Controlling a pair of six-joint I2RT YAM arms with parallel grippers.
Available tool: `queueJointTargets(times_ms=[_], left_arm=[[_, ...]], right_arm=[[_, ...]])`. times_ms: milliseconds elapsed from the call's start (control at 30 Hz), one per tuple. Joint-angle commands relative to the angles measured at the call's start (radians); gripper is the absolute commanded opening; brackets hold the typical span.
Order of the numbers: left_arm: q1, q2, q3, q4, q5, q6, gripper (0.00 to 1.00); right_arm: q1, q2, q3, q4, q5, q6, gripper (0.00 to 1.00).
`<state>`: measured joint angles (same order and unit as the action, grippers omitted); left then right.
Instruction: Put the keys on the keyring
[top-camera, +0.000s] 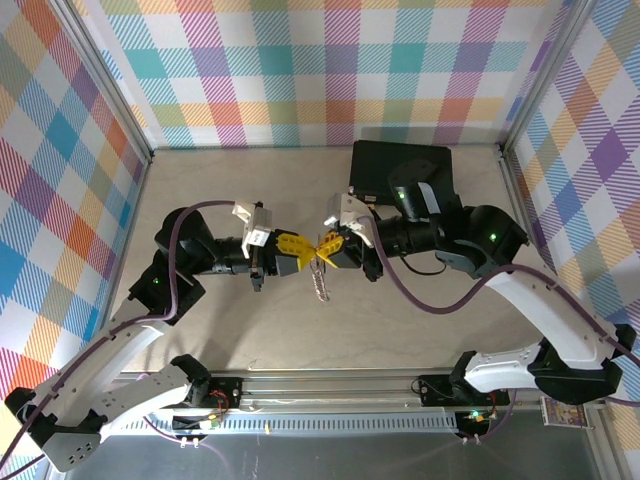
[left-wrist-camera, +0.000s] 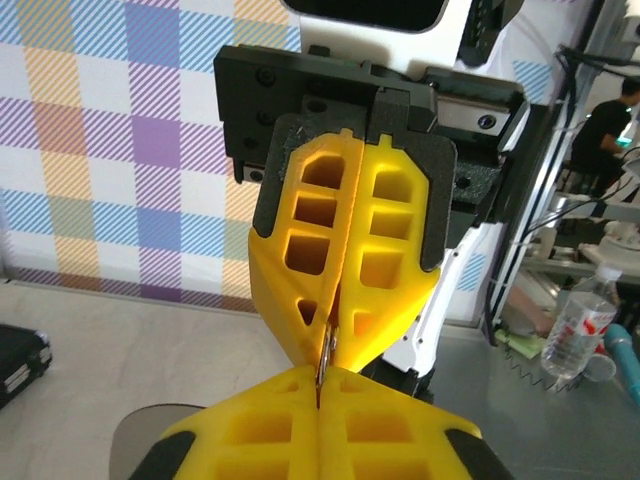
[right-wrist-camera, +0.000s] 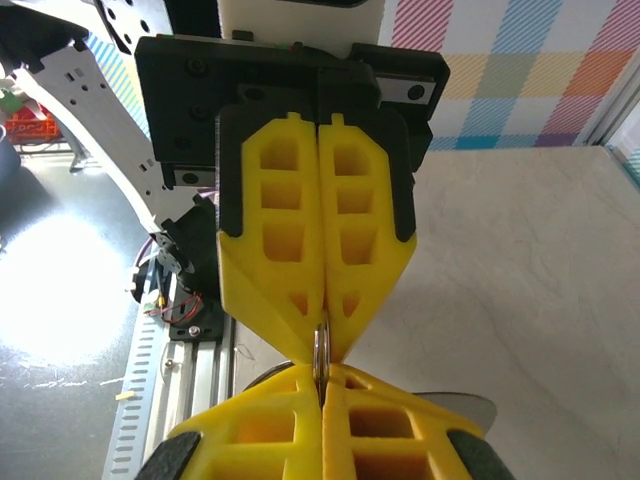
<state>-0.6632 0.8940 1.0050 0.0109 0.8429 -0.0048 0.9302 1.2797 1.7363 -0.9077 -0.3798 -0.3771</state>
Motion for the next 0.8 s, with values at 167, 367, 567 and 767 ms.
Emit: queueJointTargets(times_ms=[167, 367, 567, 767], left_arm=[[-0.01, 0.015, 0.104, -0.34, -0.125, 0.239, 0.18], [-0.01, 0.036, 0.118, -0.345, -0.11, 0.249, 0.11], [-0.012, 0.039, 0.098, -0.3, -0.074, 0.22, 0.09], [-0.012, 0.057, 0.089, -0.261, -0.068, 0.21, 0.2]], right_arm=[[0.004, 0.102, 0.138, -0.212, 0.042, -0.111, 0.0], [0.006, 0.135, 0.152, -0.249, 0.013, -0.124, 0.0], [0.006, 0.13, 0.145, -0.232, -0.003, -0.113, 0.0], [0.007, 0.133, 0.135, -0.23, -0.017, -0.107, 0.0]])
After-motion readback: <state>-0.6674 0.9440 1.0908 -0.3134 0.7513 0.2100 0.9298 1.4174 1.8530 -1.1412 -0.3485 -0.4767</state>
